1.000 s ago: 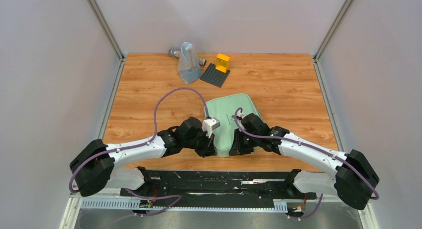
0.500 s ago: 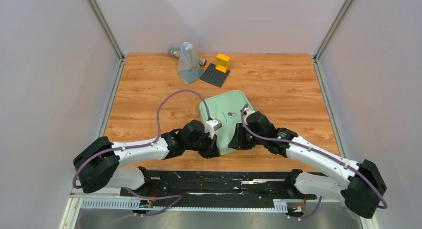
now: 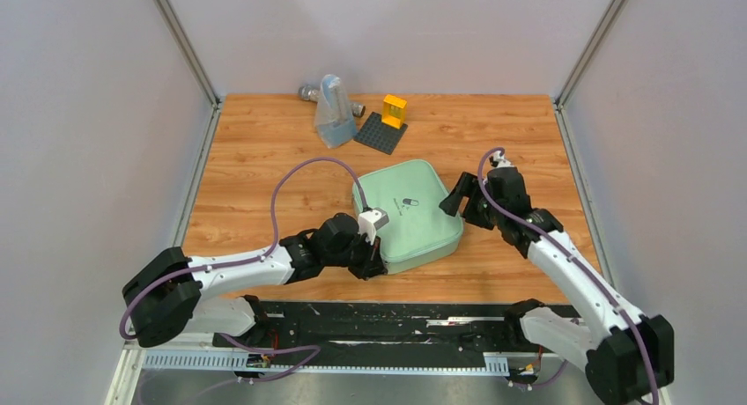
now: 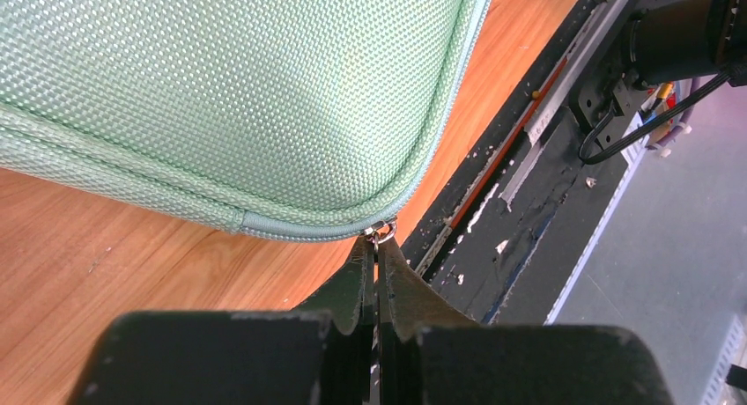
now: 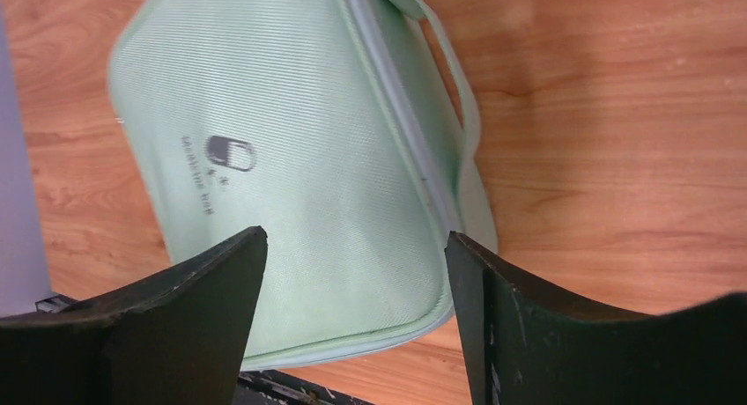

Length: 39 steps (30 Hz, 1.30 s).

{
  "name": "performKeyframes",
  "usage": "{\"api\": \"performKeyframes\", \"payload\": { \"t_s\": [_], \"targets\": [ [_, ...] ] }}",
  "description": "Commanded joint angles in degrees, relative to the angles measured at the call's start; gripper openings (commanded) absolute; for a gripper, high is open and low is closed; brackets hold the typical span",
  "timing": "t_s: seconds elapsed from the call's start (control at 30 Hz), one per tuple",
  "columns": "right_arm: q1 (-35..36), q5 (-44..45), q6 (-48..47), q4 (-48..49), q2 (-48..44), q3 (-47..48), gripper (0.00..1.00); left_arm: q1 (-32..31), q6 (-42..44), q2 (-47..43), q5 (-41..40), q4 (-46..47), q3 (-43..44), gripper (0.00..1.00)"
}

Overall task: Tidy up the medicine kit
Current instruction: Zip the medicine box at the center of the board.

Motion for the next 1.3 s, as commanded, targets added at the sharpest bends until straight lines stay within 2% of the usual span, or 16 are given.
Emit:
{"api": "performKeyframes", "payload": {
  "t_s": [0.0, 0.1, 0.2, 0.47, 0.67, 0.93, 1.27],
  "targets": [
    [-3.9, -9.6, -2.1, -0.8, 6.8, 1.1, 0.76, -0.1, -0.2, -0.2, -0.9, 1.7, 0.8, 0.00],
    [-3.8, -15.5, -1.3, -0.1, 9.9, 1.1, 0.72, -0.1, -0.1, 0.2, -0.3, 2.6, 1.1, 0.00],
    [-3.2, -20.6, 1.5, 3.0, 10.0, -1.2, 0.64, -0.2, -0.3, 1.1, -0.7, 2.7, 2.1, 0.00],
    [2.1, -16.8, 9.2, 5.3, 3.7, -6.1, 0.58, -0.7, -3.0, -0.1, -6.0, 4.0, 3.5, 0.00],
    [6.9, -15.9, 10.4, 5.9, 4.5, -8.1, 0.55, -0.7, -4.9, -2.9, -10.0, 3.9, 2.7, 0.00],
    [10.5, -17.2, 10.0, 8.2, 4.6, -7.9, 0.54, -0.7, -3.3, -2.1, -7.0, 3.3, 2.9, 0.00],
    [17.4, -16.7, 8.8, 9.4, 9.3, -3.9, 0.53, -2.3, -1.8, 0.6, -4.2, 5.0, 5.2, 0.00]
  ]
}}
